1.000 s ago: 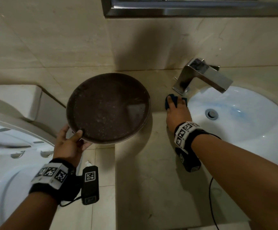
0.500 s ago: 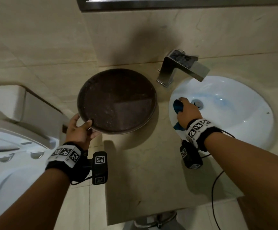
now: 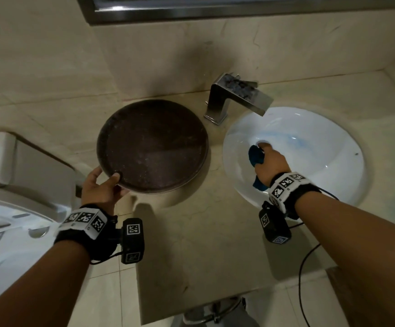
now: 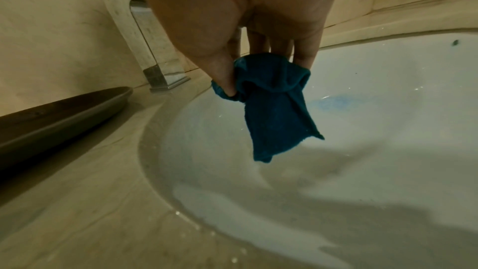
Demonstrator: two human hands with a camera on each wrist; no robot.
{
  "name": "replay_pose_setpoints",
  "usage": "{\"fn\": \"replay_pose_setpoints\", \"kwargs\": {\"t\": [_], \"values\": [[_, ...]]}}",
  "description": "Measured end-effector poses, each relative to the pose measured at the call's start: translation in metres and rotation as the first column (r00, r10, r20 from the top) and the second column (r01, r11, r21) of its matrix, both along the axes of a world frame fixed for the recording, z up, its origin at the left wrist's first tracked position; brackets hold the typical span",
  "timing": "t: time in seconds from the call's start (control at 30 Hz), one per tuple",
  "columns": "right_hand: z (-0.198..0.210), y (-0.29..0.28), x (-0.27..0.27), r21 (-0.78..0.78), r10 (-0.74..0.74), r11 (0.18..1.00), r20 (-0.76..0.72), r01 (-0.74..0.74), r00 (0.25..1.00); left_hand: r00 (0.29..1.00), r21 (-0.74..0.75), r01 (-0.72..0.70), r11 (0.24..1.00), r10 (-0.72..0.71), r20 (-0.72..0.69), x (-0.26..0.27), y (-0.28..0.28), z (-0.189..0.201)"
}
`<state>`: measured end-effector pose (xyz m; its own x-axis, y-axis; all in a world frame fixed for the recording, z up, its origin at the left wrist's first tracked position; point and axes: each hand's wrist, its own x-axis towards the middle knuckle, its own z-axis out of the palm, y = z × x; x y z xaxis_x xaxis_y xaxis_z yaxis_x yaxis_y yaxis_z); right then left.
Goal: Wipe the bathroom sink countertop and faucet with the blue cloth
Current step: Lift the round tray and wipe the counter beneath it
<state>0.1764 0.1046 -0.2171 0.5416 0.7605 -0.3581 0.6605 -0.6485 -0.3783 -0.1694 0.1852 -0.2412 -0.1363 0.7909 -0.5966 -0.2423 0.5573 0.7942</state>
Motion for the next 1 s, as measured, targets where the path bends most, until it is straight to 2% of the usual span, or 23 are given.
{"fn": "replay_pose_setpoints", "kwargs": {"t": [0.17, 0.57, 0.77, 1.0], "values": [[0.002, -0.006, 0.004, -0.022, -0.006, 1.0, 0.009, 0.006, 1.0, 0.991, 0.005, 0.02, 1.0, -0.02, -0.131, 0.0, 0.003, -0.004], [0.006, -0.011, 0.006, -0.046, -0.021, 0.999, 0.01, 0.022, 1.0, 0.985, 0.004, 0.088, 0.996, -0.086, -0.148, 0.014, -0.002, -0.001], [0.006, -0.013, 0.008, -0.045, -0.027, 0.999, 0.024, 0.028, 0.999, 0.963, 0.019, 0.191, 0.981, -0.184, -0.198, 0.018, 0.001, -0.002], [0.002, -0.016, 0.012, -0.005, -0.005, 1.0, -0.006, 0.005, 1.0, 0.946, 0.028, 0.241, 0.97, -0.228, -0.231, 0.017, 0.004, -0.012]]}}
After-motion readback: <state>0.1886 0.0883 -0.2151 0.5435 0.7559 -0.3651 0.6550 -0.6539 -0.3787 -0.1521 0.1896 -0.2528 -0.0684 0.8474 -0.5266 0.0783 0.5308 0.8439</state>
